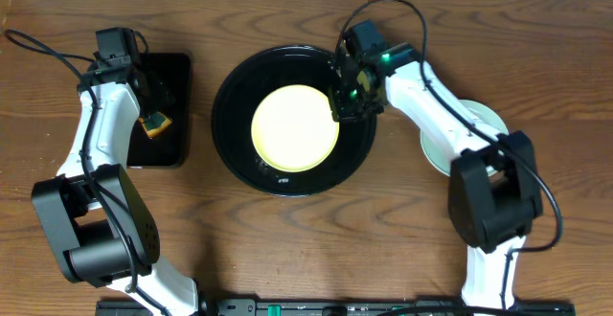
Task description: Clean dirty plates on tray and stack at the side
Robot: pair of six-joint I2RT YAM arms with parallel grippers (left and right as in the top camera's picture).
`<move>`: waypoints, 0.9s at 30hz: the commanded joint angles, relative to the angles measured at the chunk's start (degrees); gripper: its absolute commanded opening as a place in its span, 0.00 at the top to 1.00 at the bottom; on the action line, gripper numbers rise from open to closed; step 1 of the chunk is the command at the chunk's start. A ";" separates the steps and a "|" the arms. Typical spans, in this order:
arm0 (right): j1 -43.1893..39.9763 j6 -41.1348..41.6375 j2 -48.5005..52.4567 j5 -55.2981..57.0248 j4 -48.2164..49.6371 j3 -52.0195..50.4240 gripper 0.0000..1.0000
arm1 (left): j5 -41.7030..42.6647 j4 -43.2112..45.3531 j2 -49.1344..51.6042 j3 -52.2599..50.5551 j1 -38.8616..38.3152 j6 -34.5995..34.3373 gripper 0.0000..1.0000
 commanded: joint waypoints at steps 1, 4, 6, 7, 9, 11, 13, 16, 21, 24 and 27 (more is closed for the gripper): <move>-1.11 -2.34 -0.76 -4.70 -0.63 0.17 0.99 | -0.26 -0.15 -0.44 -0.31 -0.02 -0.72 0.24; -1.99 -3.41 -0.76 -7.32 -0.66 0.17 0.99 | -0.26 -0.15 -0.44 -0.31 -0.02 -0.72 0.24; -2.56 -4.07 -0.76 -9.77 -0.50 0.17 0.99 | -0.26 -0.15 -0.44 -0.33 -0.02 -0.72 0.24; -2.95 -4.50 -0.76 -11.10 -0.48 0.17 0.99 | -0.28 -0.15 -0.44 -0.33 -0.02 -0.70 0.24; -3.69 -4.90 -0.76 -12.76 -0.50 0.17 0.99 | -0.26 -0.15 -0.44 -0.31 -0.02 -0.72 0.24; -4.52 -5.40 -0.76 -14.32 -0.52 0.17 0.99 | -0.26 -0.15 -0.44 -0.33 -0.02 -0.72 0.24; -5.38 -5.55 -0.76 -14.88 -0.57 0.17 0.99 | -0.28 -0.15 -0.44 -0.31 -0.02 -0.72 0.24; -6.03 -5.57 -0.76 -13.94 -0.57 0.17 0.99 | -0.26 -0.15 -0.44 -0.33 -0.02 -0.72 0.24; -5.79 -5.53 -0.74 -10.58 -0.72 0.15 0.99 | -0.26 -0.15 -0.44 -0.33 -0.02 -0.72 0.24; -5.57 -5.42 -0.74 -8.92 -0.70 0.15 0.99 | -0.26 -0.15 -0.44 -0.31 -0.02 -0.72 0.24; -5.20 -4.59 -0.72 -4.92 -0.72 0.15 0.99 | -0.26 -0.15 -0.44 -0.33 -0.02 -0.72 0.24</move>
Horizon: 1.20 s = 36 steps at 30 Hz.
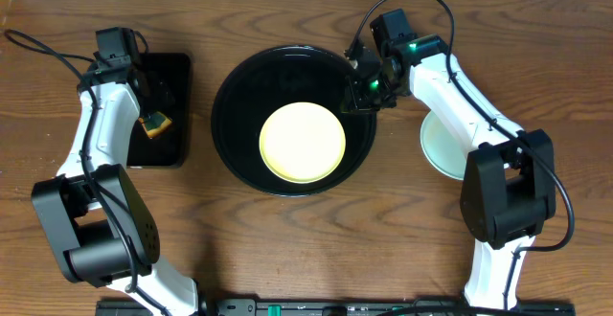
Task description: Clean dirty plates on tray and stack at the side
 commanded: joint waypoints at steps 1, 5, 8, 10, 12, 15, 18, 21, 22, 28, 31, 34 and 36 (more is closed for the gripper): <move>0.63 0.61 -0.35 5.64 -0.02 0.15 0.99 | -0.26 -0.13 -0.44 -0.33 -0.02 -0.72 0.24; 1.97 1.53 0.13 9.40 0.15 0.15 0.99 | -0.26 -0.13 -0.44 -0.33 -0.02 -0.72 0.24; 3.69 1.75 0.24 12.96 0.13 0.15 0.99 | -0.26 -0.13 -0.44 -0.31 -0.02 -0.72 0.24; 4.66 1.77 0.24 14.97 0.31 0.15 0.98 | -0.26 -0.13 -0.44 -0.31 -0.02 -0.72 0.24; 5.57 1.75 0.28 16.57 0.68 0.15 0.96 | -0.26 -0.13 -0.44 -0.33 -0.02 -0.72 0.24; 6.56 1.73 0.35 19.17 0.94 0.15 0.94 | -0.26 -0.13 -0.44 -0.33 -0.02 -0.72 0.24; 7.37 0.39 0.57 20.20 0.85 0.15 0.91 | -0.26 -0.13 -0.44 -0.31 -0.02 -0.70 0.24; 8.26 -0.96 1.70 20.96 0.85 0.15 0.90 | -0.26 -0.13 -0.44 -0.31 -0.02 -0.72 0.24; 8.52 -1.42 2.21 21.05 0.83 0.15 0.89 | -0.26 -0.13 -0.44 -0.31 -0.02 -0.72 0.24; 9.31 -2.84 4.07 21.18 -0.70 0.15 0.32 | -0.26 -0.13 -0.44 -0.31 -0.02 -0.72 0.24; 9.29 -2.82 4.04 20.96 -1.33 0.15 0.18 | -0.26 -0.13 -0.44 -0.33 -0.02 -0.72 0.24; 9.22 -3.17 4.04 20.96 -1.31 0.15 0.81 | -0.26 -0.13 -0.44 -0.31 -0.02 -0.72 0.24; 9.22 -3.19 4.04 20.92 -1.22 0.15 0.99 | -0.26 -0.13 -0.44 -0.31 -0.02 -0.72 0.24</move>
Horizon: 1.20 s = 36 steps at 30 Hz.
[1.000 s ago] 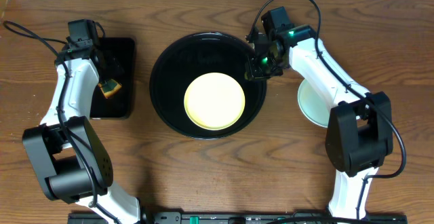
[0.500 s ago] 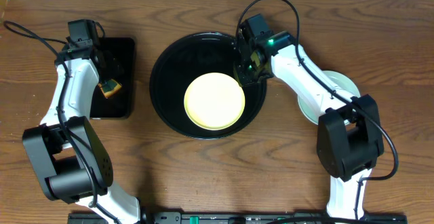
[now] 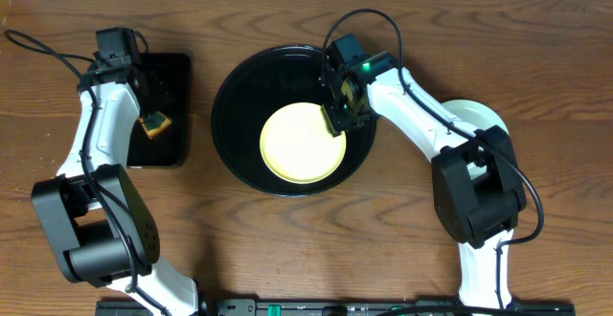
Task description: Clean dirty plates on tray and stack at the side
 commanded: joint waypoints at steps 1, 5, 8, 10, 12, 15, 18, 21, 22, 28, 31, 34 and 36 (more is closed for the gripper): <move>0.22 -0.57 0.07 0.28 -0.04 0.15 0.99 | -0.26 -0.15 -0.44 -0.33 -0.02 -0.74 0.24; 0.90 -0.52 0.07 0.33 -1.18 0.15 0.99 | -0.28 -0.15 -0.44 -0.31 -0.02 -0.74 0.24; 1.29 0.37 0.07 0.35 -1.81 0.15 0.99 | -0.26 -0.15 -0.44 -0.33 -0.02 -0.74 0.24; 1.33 0.57 0.07 0.37 -2.05 0.15 0.99 | -0.26 -0.15 -0.44 -0.31 -0.02 -0.74 0.24; 1.33 0.72 0.07 0.63 -2.29 0.15 0.99 | -0.28 -0.15 -0.44 -0.31 -0.02 -0.74 0.24; 1.33 1.42 0.07 2.62 -2.71 0.15 0.99 | -0.26 -0.15 -0.44 -0.31 -0.02 -0.74 0.24; 1.36 1.64 0.07 2.91 -2.47 0.15 0.87 | -0.26 -0.15 -0.44 -0.33 -0.02 -0.74 0.24; 1.33 1.62 0.35 2.93 -1.90 0.13 0.79 | -0.26 -0.15 -0.44 -0.31 -0.02 -0.74 0.24; 1.33 1.62 0.63 2.91 -1.53 0.13 0.78 | -0.26 -0.15 -0.44 -0.31 -0.02 -0.74 0.24; 1.38 1.62 3.34 2.84 -0.70 0.13 0.79 | -0.26 -0.15 -0.44 -0.31 -0.02 -0.74 0.24; 1.38 1.62 4.92 2.29 -0.70 0.13 0.80 | -0.26 -0.15 -0.44 -0.33 -0.02 -0.74 0.24; 1.40 1.81 6.34 1.92 -0.68 0.13 0.80 | -0.26 -0.15 -0.44 -0.31 -0.02 -0.74 0.24; 1.38 1.84 6.86 1.31 -0.70 0.13 0.85 | -0.26 -0.15 -0.44 -0.31 -0.02 -0.74 0.24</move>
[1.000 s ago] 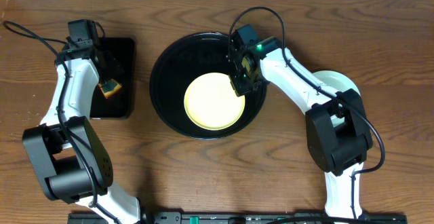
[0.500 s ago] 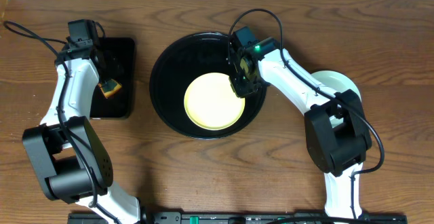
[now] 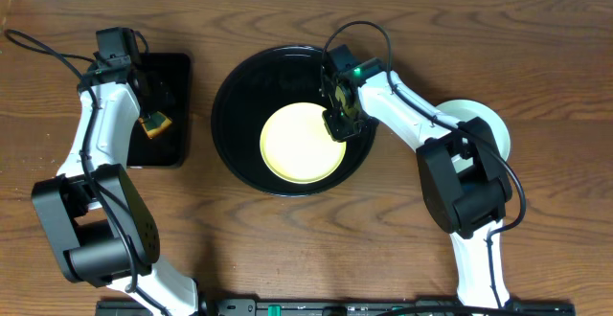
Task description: Clean dirty plates on tray and stack at the side
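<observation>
A pale yellow plate point(image 3: 299, 146) lies in the round black tray point(image 3: 233, 96) at mid-table. My right gripper point(image 3: 334, 124) is down at the plate's upper right rim; its jaws are hidden under the wrist. A pale green plate point(image 3: 487, 121) rests on the table at the right, partly covered by the right arm. My left gripper point(image 3: 153, 115) hangs over the black rectangular dish point(image 3: 178, 79) on the left, with a yellow-green sponge point(image 3: 159, 124) at its tips.
Cables trail from both arms across the wooden table. The arm bases stand at the front edge. A wall edge runs along the back.
My right gripper has shifted slightly down along the yellow plate's upper right rim, and the arm has drawn in closer. Plate, sponge and left arm are where they were.
First my right gripper was at the yellow plate's right edge, the plate lying higher in the tray. Then the plate lay lower right and the gripper stood off beyond the tray's rim. It then came back to the plate's upper right rim and stays there. The left arm never moved.
</observation>
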Robot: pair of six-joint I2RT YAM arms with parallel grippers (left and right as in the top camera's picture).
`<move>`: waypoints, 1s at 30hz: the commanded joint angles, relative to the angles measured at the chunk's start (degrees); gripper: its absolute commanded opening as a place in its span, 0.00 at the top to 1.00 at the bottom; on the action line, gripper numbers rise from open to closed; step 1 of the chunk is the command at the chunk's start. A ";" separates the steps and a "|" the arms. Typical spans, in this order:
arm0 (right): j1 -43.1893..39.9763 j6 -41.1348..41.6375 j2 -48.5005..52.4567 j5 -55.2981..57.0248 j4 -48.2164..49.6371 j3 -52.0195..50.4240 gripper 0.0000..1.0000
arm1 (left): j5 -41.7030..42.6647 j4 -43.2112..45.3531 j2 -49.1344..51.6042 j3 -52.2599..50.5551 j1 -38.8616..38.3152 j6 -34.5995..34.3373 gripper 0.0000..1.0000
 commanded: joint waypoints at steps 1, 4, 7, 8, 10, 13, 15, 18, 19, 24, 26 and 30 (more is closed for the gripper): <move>0.66 0.55 2.36 -1.14 -0.09 -0.04 0.89 | -0.26 -0.15 -0.44 -0.33 -0.02 -0.72 0.24; 0.66 0.83 2.69 -1.70 -0.28 -0.04 0.99 | -0.26 -0.15 -0.44 -0.31 -0.02 -0.72 0.24; 0.66 1.99 2.64 -1.73 -0.37 -0.04 0.99 | -0.26 -0.15 -0.44 -0.33 -0.02 -0.72 0.24; 0.66 2.29 2.64 -1.77 -0.44 -0.04 0.99 | -0.26 -0.15 -0.44 -0.31 -0.02 -0.72 0.24; 0.52 2.27 2.56 -3.37 -0.55 0.00 0.99 | -0.26 -0.15 -0.44 -0.31 -0.02 -0.72 0.24; -0.04 2.19 1.66 -6.73 -0.55 0.00 0.99 | -0.26 -0.15 -0.44 -0.33 -0.02 -0.72 0.24; -0.74 1.27 0.68 -9.51 -0.52 0.00 0.99 | -0.28 -0.15 -0.44 -0.31 -0.02 -0.72 0.24; -1.92 0.15 -0.90 -13.16 -0.61 0.00 0.99 | -0.28 -0.15 -0.44 -0.31 -0.02 -0.72 0.24; -2.43 0.00 -1.33 -14.05 -0.63 0.00 0.99 | -0.26 -0.15 -0.44 -0.33 -0.02 -0.72 0.24; -4.22 -0.20 -3.17 -16.06 -1.27 0.00 0.99 | -0.26 -0.15 -0.44 -0.33 -0.02 -0.72 0.24; -5.01 -0.37 -3.87 -16.68 -1.66 0.00 0.99 | -0.26 -0.15 -0.44 -0.33 -0.02 -0.72 0.24; -6.16 -0.79 -5.20 -17.97 -1.86 0.00 0.99 | -0.26 -0.15 -0.44 -0.31 -0.02 -0.72 0.24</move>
